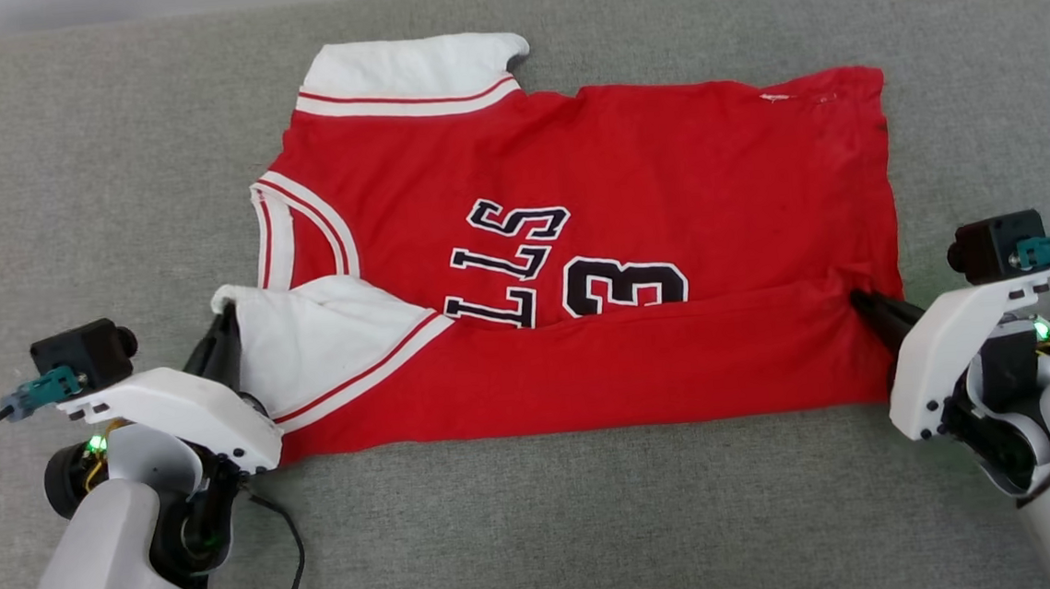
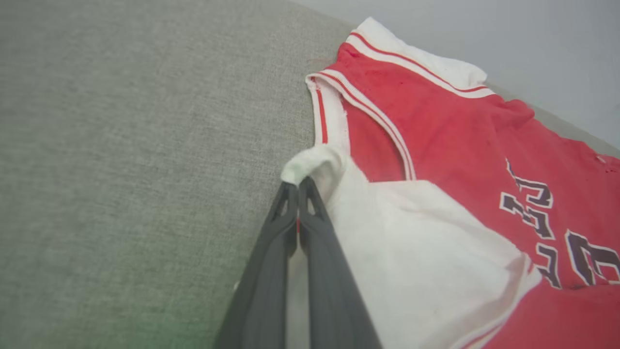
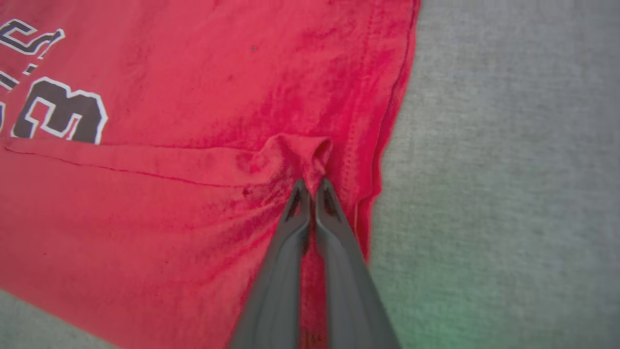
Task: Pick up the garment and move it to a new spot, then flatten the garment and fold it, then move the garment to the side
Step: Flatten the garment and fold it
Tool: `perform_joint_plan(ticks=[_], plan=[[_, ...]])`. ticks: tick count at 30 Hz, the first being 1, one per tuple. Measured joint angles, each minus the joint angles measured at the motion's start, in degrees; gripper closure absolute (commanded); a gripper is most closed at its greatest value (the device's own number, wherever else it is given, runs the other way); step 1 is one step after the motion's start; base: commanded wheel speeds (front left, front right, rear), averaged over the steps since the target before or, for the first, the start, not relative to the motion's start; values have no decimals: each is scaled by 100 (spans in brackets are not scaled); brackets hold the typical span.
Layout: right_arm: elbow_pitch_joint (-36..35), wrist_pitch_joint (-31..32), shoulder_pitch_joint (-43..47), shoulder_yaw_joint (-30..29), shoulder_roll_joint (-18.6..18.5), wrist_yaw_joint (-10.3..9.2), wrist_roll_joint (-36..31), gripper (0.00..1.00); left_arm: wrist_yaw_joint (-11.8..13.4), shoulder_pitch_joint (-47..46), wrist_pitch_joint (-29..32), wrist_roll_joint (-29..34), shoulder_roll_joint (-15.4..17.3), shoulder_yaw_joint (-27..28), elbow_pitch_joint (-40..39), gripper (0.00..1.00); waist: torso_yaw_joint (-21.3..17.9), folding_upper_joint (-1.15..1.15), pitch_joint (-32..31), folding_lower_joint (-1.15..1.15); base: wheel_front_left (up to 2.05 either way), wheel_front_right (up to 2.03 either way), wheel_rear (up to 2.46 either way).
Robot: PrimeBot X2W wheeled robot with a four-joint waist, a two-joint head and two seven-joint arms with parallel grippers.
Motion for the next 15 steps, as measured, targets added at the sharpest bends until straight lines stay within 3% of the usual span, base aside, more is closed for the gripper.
perform_joint_plan(ticks=[1, 2, 3, 4, 5, 10, 15], plan=[[97, -78, -63, 43, 9, 0, 38, 0, -71, -71, 47, -46, -22, -20, 181, 76, -10, 0, 28, 0, 0, 0, 0], [179, -153, -110, 102, 26, 0, 80, 0, -141, -134, 99, -99, -42, -22, 393, 76, -31, 0, 40, 0, 0, 0, 0], [260, -245, -129, 165, 35, 0, 101, 0, -200, -187, 104, -151, -60, -21, 550, 28, -55, 0, 41, 0, 0, 0, 0], [307, -338, -155, 250, 42, 4, 137, 0, -256, -243, 98, -174, -73, -10, 706, 28, -76, 0, 33, 0, 0, 0, 0], [342, -456, -160, 326, 73, 5, 189, 0, -300, -303, 97, -199, -77, -10, 845, 0, -97, 0, 14, -1, 0, 0, 0], [402, -1277, -38, 602, 25, 2, 229, 0, -514, -420, 44, -298, -20, 43, 1337, 0, -192, 0, -165, -1, 0, 0, 0], [219, -2350, 239, 501, -1, 0, 94, 0, -661, -391, 202, -342, 244, 53, 1523, 0, -261, 0, -464, -1, 0, 0, 0]])
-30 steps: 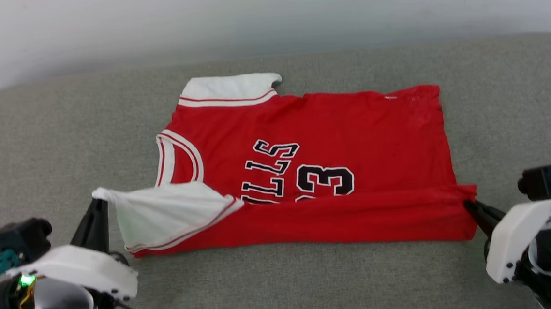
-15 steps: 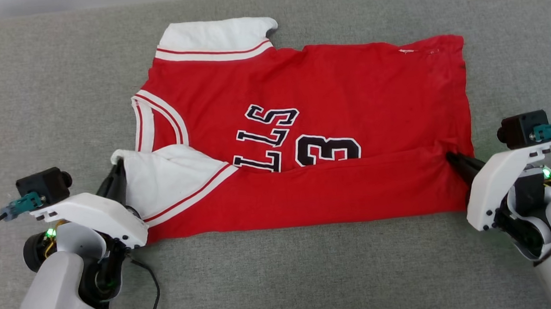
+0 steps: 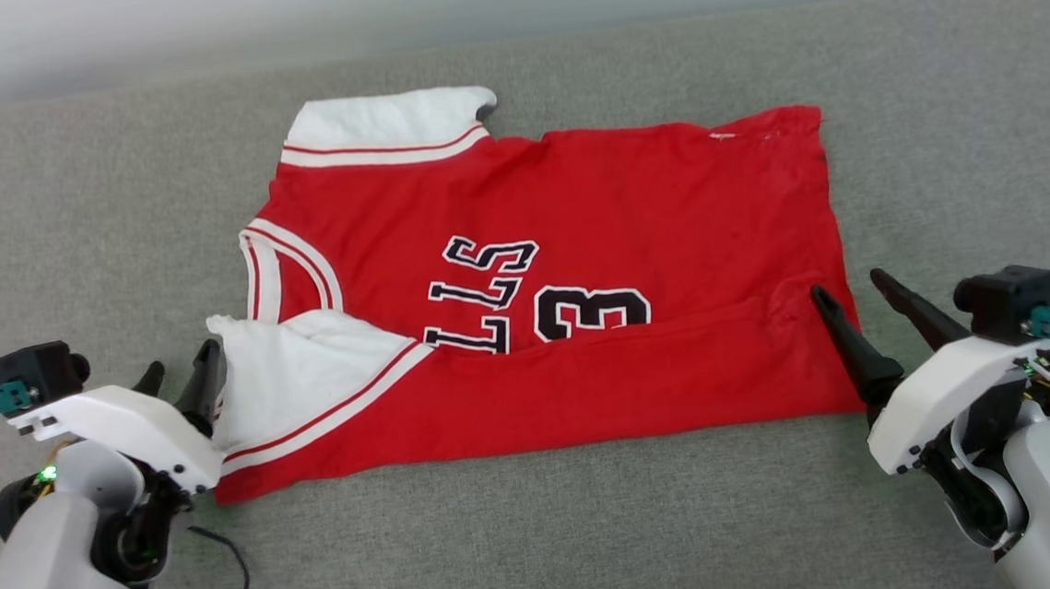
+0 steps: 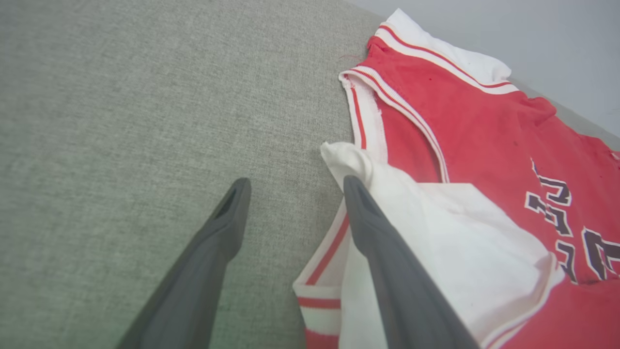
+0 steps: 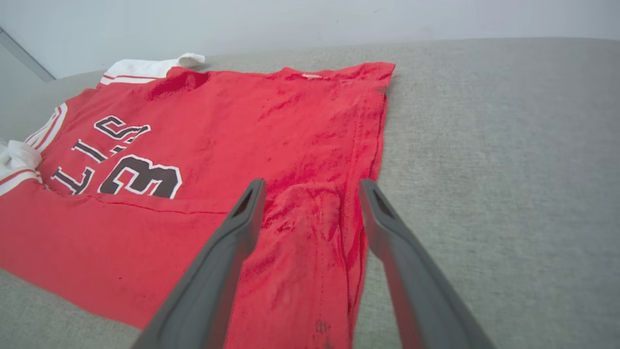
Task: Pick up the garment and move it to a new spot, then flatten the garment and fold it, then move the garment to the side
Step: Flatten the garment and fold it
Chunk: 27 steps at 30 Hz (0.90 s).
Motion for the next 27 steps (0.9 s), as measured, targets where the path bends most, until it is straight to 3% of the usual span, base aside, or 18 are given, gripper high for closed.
perform_joint_plan(ticks=[8, 13, 17, 21, 27], plan=[[-446, -705, 460, -610, 213, 0, -523, 0, -42, 137, 1098, -131, 748, -49, -430, 0, -113, 0, -479, -1, 0, 0, 0], [-766, -690, 744, -936, 455, 0, -775, 0, -141, 368, 2288, -408, 1255, -224, -1001, 0, -200, 0, -586, -1, 0, 0, 0], [-979, -575, 875, -1079, 622, 0, -847, 0, -54, 597, 3133, -619, 1580, -321, -1440, 0, -268, 0, -519, -2, 0, 0, 0], [-1113, -486, 909, -1150, 757, 0, -905, 0, 141, 821, 3519, -867, 1575, -337, -1779, 0, -341, 0, -339, -1, 0, 0, 0], [-1163, -402, 871, -1181, 866, 0, -880, 0, 309, 848, 3601, -988, 1493, -297, -1803, 0, -456, 0, 10, -1, 0, 0, 0]])
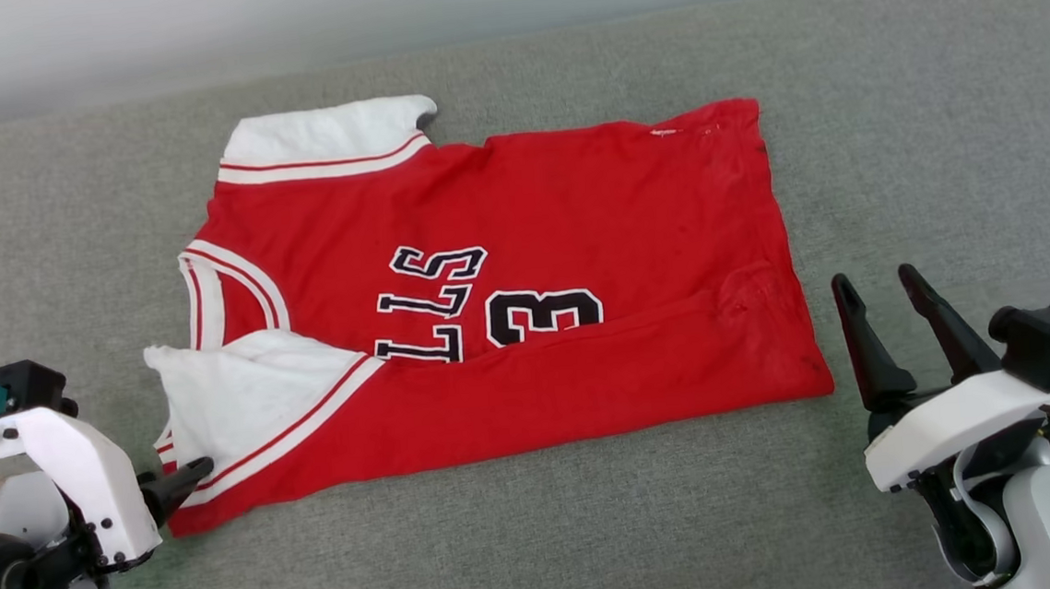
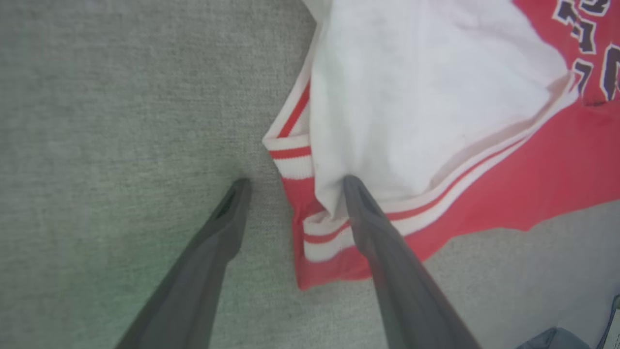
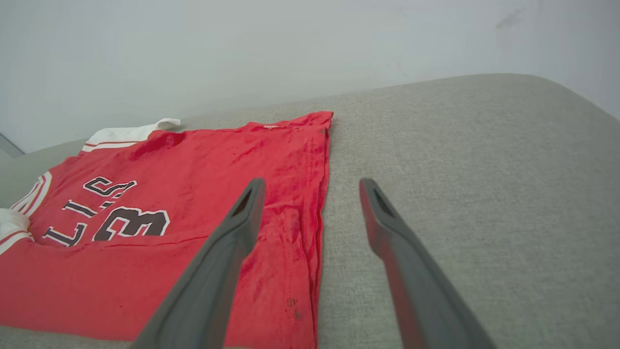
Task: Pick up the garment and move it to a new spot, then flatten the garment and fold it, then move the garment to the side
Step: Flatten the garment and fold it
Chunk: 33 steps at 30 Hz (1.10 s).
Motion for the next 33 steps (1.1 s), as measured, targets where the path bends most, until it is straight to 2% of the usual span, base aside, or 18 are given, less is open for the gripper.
perform_joint_plan(ticks=[2, 4, 5, 10, 17, 20, 28, 29, 30, 31, 32, 33], plan=[[4, 47, -50, 10, 16, 0, 52, 0, 3, 2, 9, -96, -58, 27, 83, 0, -44, 0, 87, 0, 0, 0, 0], [26, 142, -53, -26, 15, 0, 146, 0, -4, 2, -7, -156, -107, 53, 137, 59, -82, 0, 138, -1, 0, 0, 0], [34, 224, -53, -45, -4, 0, 202, 0, -29, 9, -77, -175, -143, 63, 163, 100, -89, 0, 151, -1, 0, 0, 0], [48, 878, -63, -181, -261, 0, 565, 0, -131, 60, -608, -59, -432, 58, 236, 100, 11, 0, 89, 0, 0, 0, 0], [127, 2950, -99, -232, -686, 0, 1081, 0, -156, 123, -1211, 336, -623, -96, 4, 100, 311, 0, -105, 0, 0, 0, 0], [126, 3618, -143, -210, -697, 0, 1220, 0, -155, 136, -1392, 465, -664, -140, -204, 100, 474, 0, -134, 0, 0, 0, 0], [595, 4412, -530, -126, -509, 0, 1294, 0, -141, 49, -1694, 737, -876, -310, -600, 100, 834, 0, -12, 0, 0, 0, 0], [683, 4486, -576, -122, -504, 0, 1314, 11, -141, 39, -1707, 758, -900, -327, -611, 100, 870, 0, 0, 0, 0, 0, 0], [737, 4556, -608, -110, -503, -1, 1329, 70, -140, 34, -1746, 781, -927, -338, -623, 100, 900, 0, 11, 0, 0, 0, 0], [769, 4578, -634, -81, -511, -2, 1315, 93, -141, 34, -1766, 783, -940, -349, -626, 100, 922, 0, 19, 0, 0, 0, 0], [803, 4577, -651, -75, -512, -2, 1313, 100, -141, 36, -1777, 784, -954, -366, -622, 100, 936, 0, 21, 0, 0, 0, 0], [849, 4577, -677, -69, -512, -3, 1326, 100, -143, 38, -1798, 788, -968, -379, -617, 100, 941, 0, 21, 0, 0, 0, 0]])
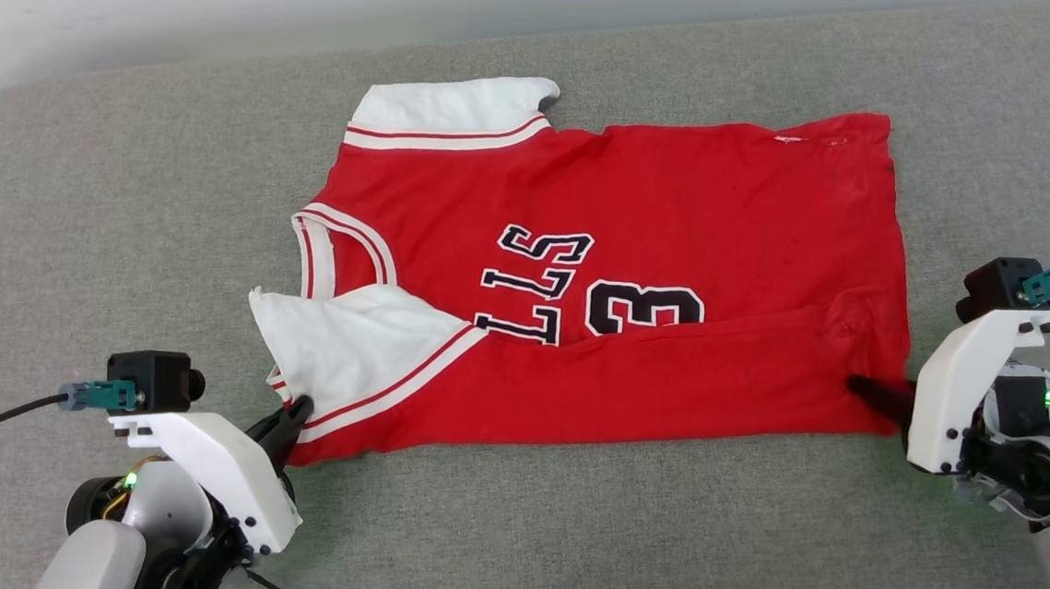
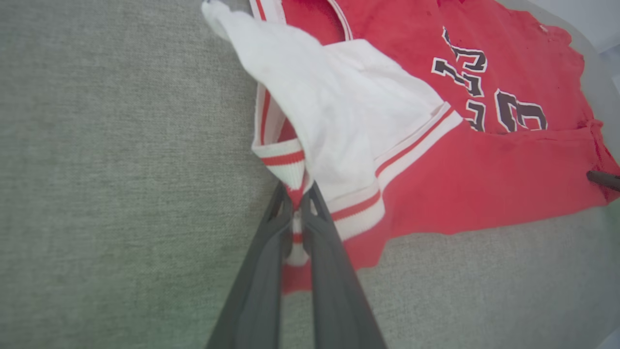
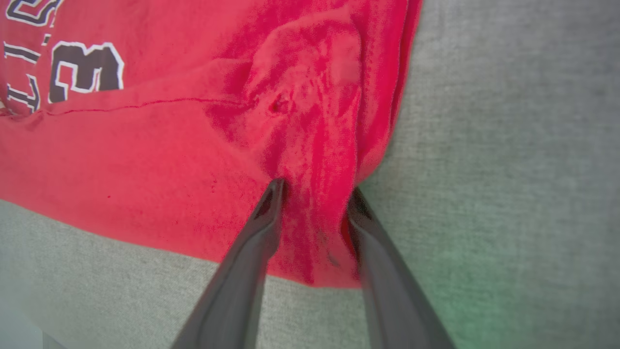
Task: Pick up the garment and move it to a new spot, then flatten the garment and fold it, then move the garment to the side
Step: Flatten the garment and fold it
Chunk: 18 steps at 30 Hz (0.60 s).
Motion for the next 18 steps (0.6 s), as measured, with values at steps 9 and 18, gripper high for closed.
perform_joint_plan(ticks=[9, 18], plan=[[-5, -269, -77, 435, -94, 1, 111, 100, 14, 241, -325, -46, -55, 92, 157, 100, -99, 0, -236, 0, 0, 0, 0], [-397, -366, 321, 793, -287, 2, 307, 100, 270, 967, -678, -101, -100, 226, -25, 100, -175, 0, -889, 0, 0, 0, 0]])
